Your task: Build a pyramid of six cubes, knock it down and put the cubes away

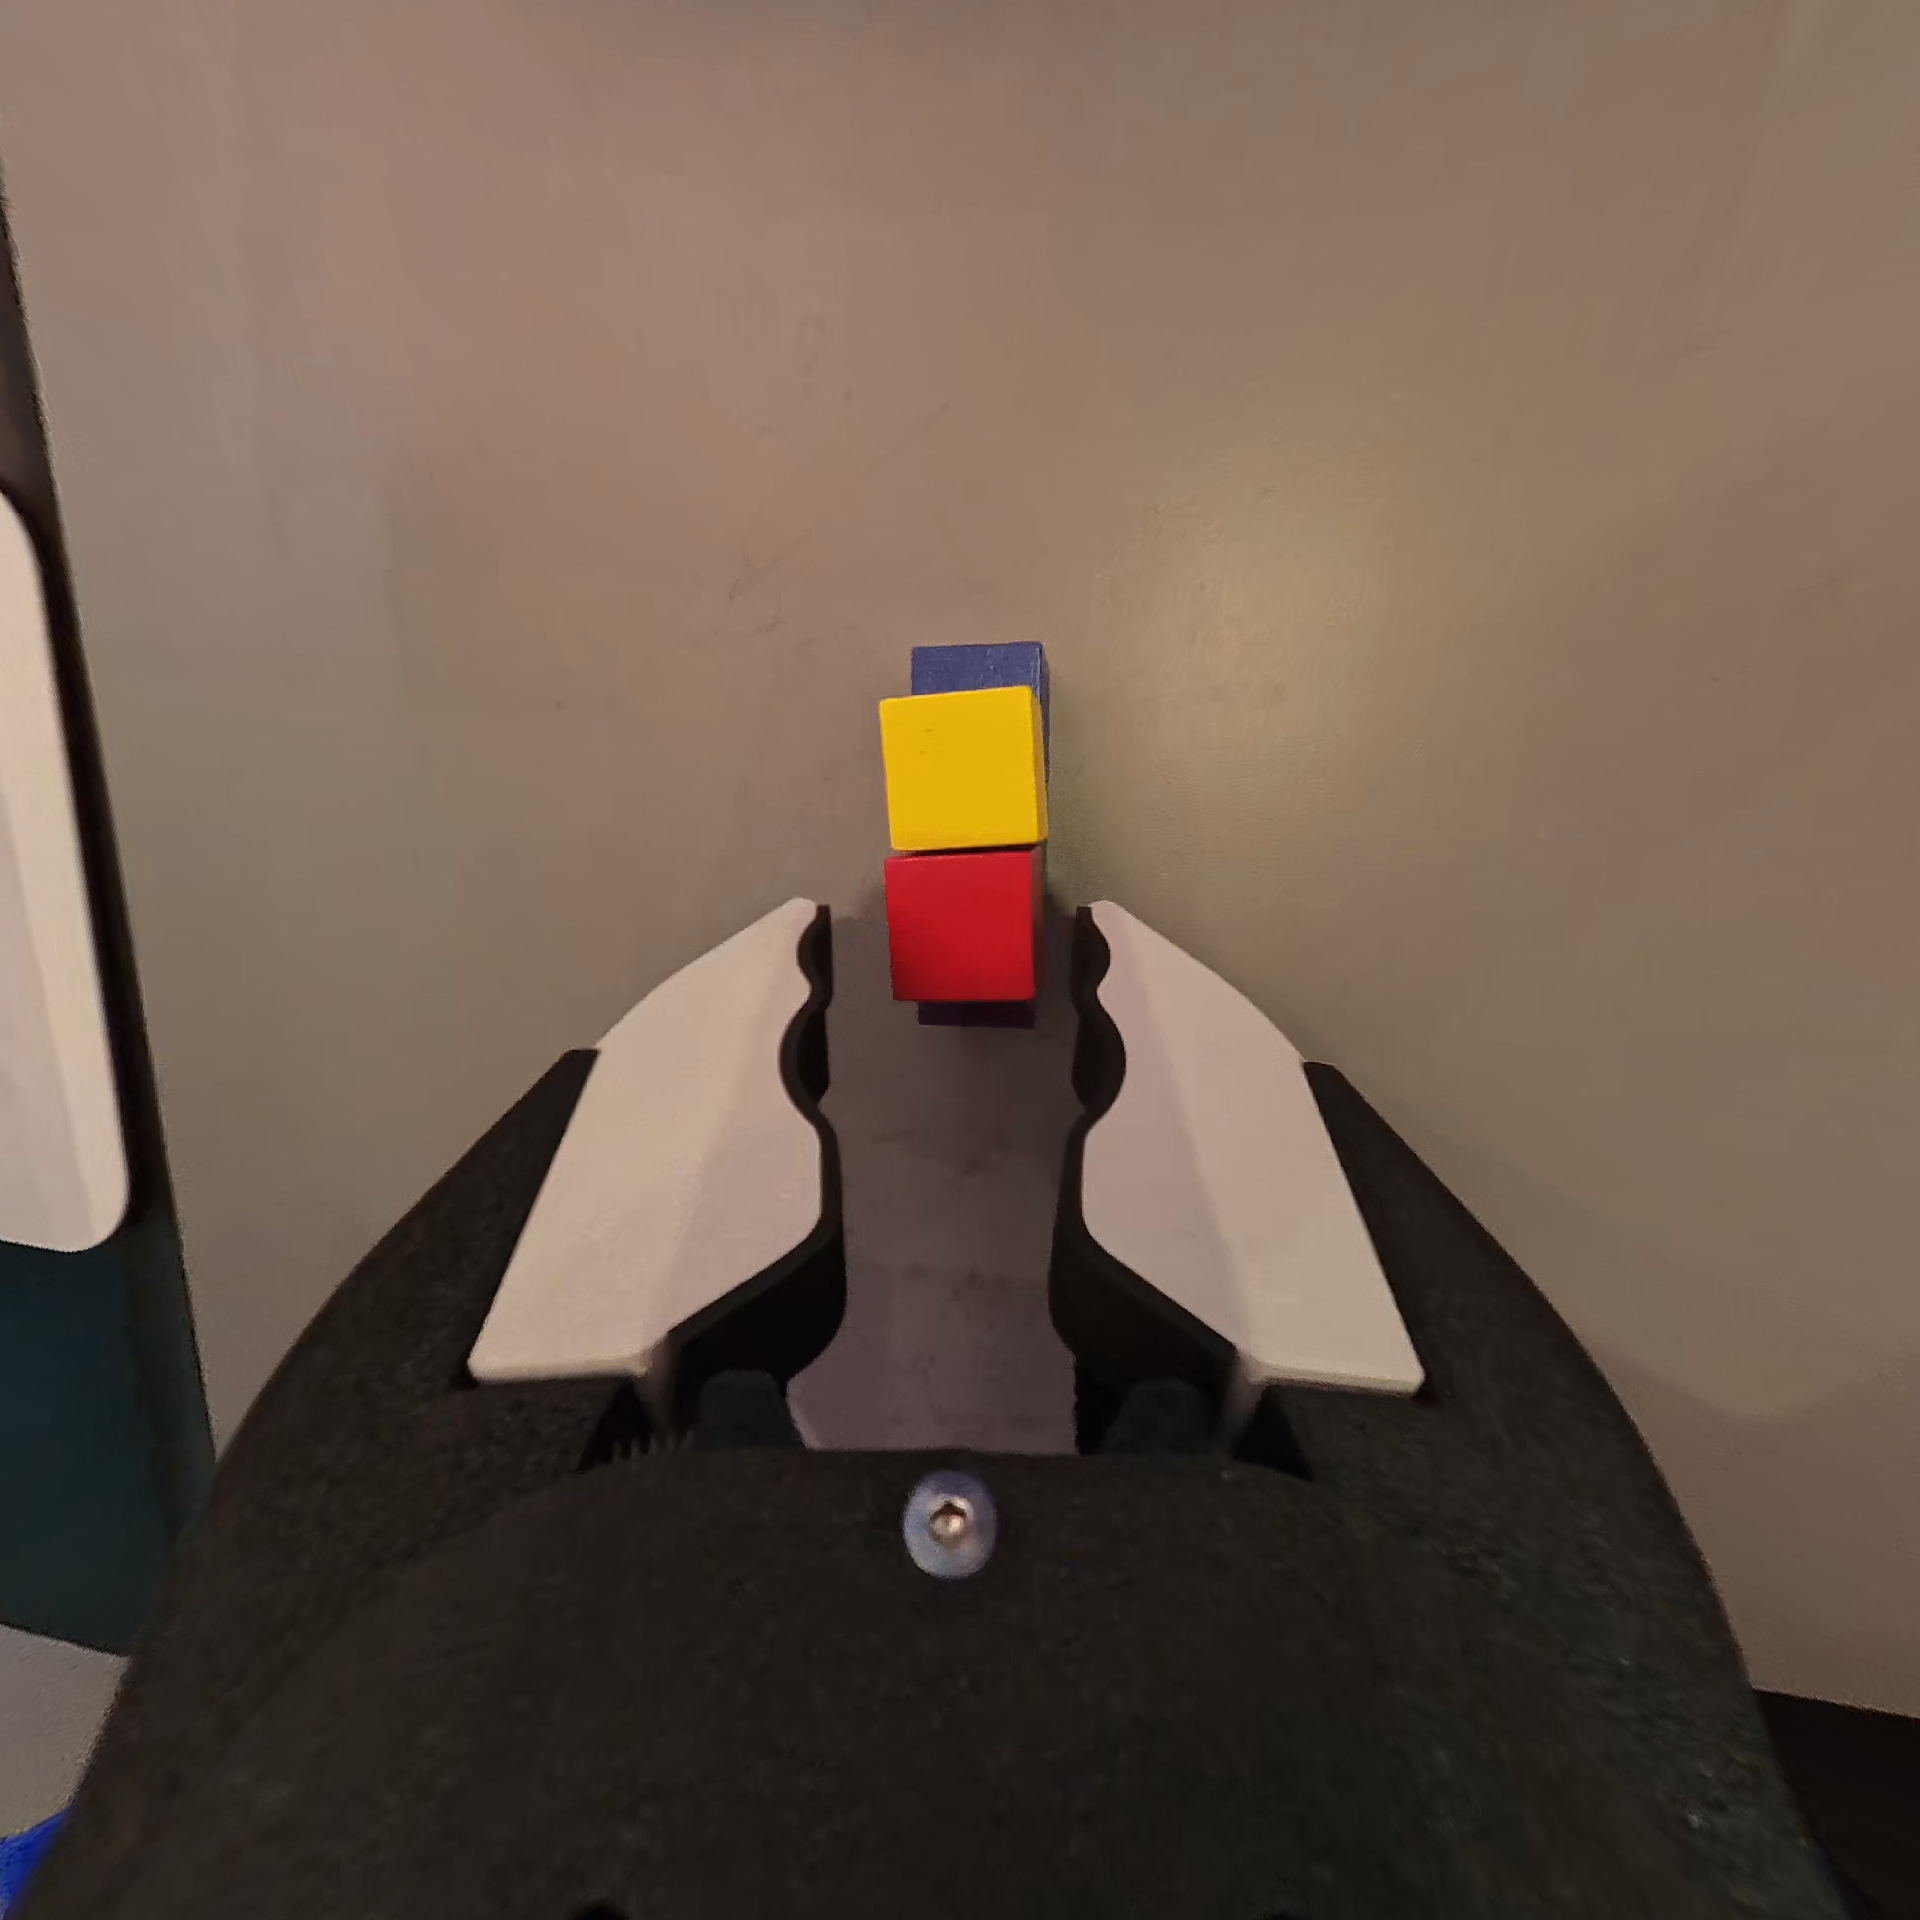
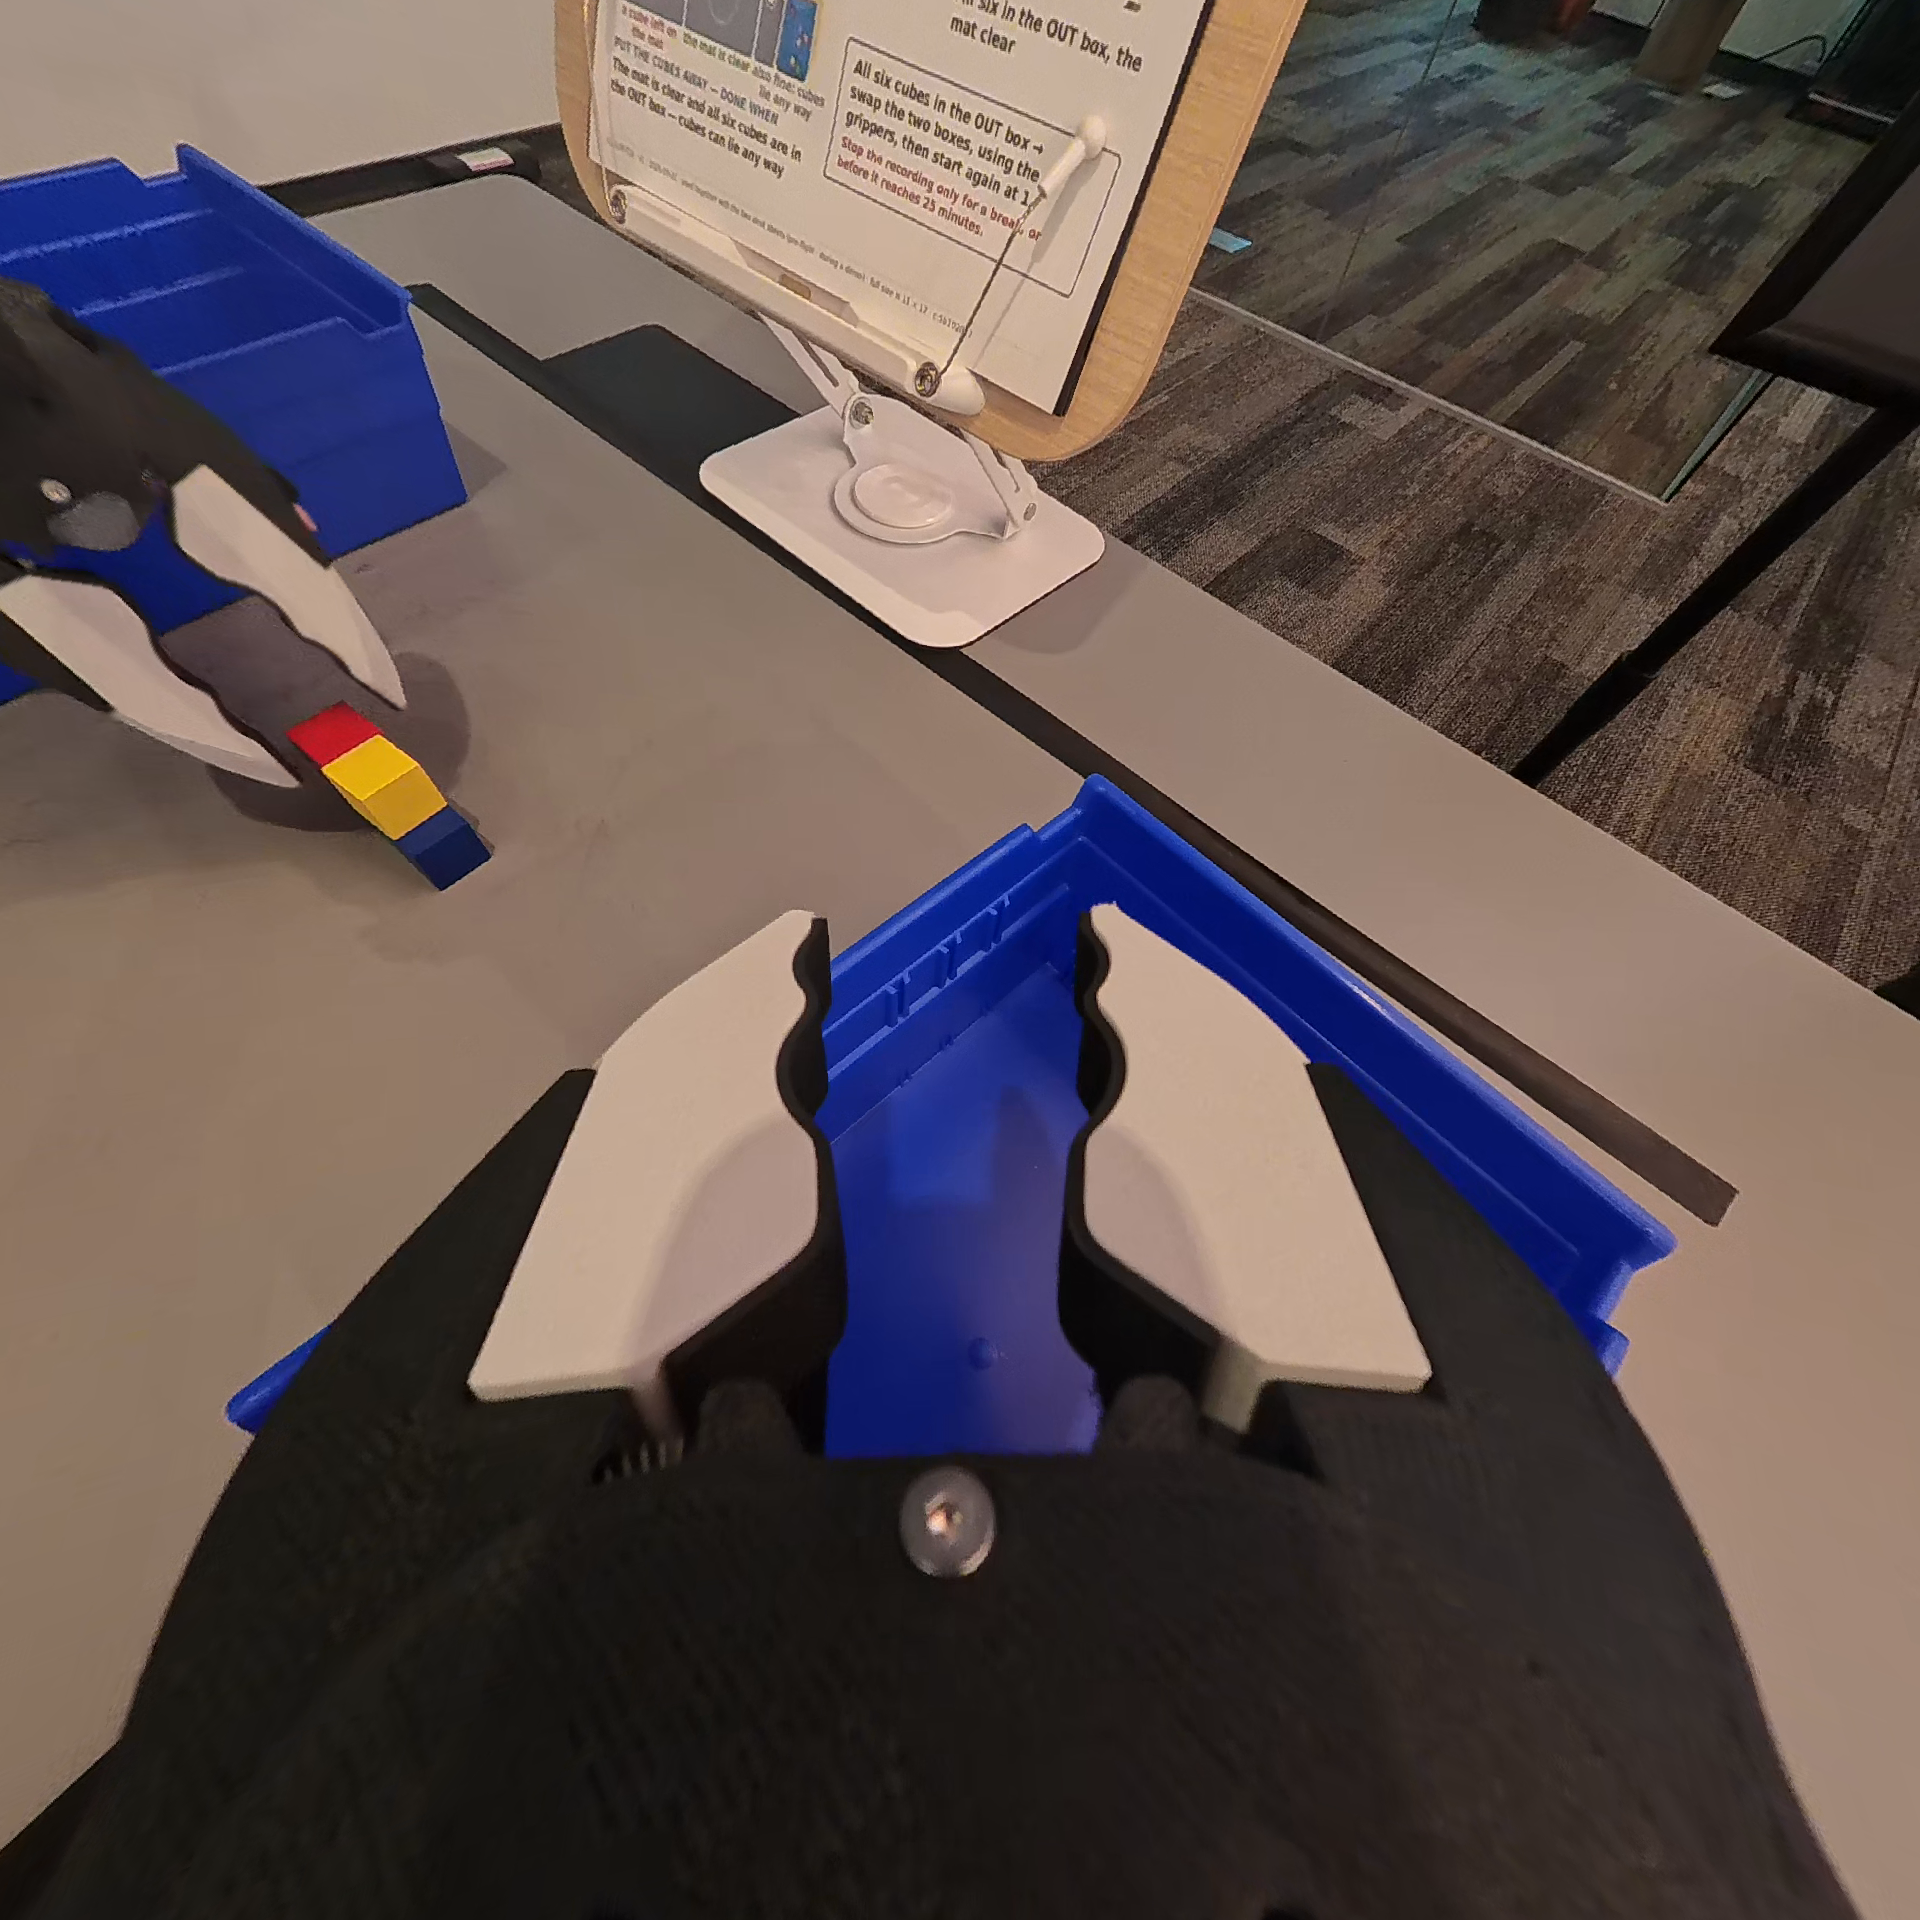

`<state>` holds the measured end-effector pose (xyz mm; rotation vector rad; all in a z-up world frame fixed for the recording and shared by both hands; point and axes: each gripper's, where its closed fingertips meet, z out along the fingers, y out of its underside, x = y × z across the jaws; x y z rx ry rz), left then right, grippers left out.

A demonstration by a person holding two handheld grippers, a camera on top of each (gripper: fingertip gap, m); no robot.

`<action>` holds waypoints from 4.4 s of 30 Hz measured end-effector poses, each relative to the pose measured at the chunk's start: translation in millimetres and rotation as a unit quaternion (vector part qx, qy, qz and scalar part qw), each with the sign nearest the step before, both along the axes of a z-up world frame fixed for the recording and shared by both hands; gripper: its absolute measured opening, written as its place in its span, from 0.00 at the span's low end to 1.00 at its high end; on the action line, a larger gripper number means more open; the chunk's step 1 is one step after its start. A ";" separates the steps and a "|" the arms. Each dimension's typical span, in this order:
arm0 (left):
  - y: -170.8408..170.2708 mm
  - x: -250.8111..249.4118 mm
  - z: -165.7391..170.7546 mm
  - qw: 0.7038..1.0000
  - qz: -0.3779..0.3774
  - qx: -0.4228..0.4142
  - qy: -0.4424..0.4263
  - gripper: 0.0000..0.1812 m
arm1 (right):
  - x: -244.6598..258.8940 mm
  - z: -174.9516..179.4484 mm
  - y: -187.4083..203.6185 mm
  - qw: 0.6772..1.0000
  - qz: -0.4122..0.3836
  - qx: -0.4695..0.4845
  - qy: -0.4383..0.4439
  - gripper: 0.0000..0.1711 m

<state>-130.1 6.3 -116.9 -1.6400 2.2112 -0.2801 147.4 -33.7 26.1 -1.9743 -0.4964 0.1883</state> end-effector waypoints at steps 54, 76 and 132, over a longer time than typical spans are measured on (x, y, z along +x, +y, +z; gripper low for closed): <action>119.2 -206.7 122.4 0.887 0.380 0.258 -0.053 0.16 | -13.8 12.9 -2.3 1.000 0.012 0.021 0.004 0.27; 5.3 9.7 76.0 0.988 0.114 0.074 -0.068 0.15 | -9.9 24.1 -14.5 0.999 0.020 0.040 0.017 0.27; 15.3 -120.2 330.6 0.721 0.243 0.111 -0.640 0.21 | -2.5 62.5 6.1 0.986 -0.061 0.148 0.043 0.31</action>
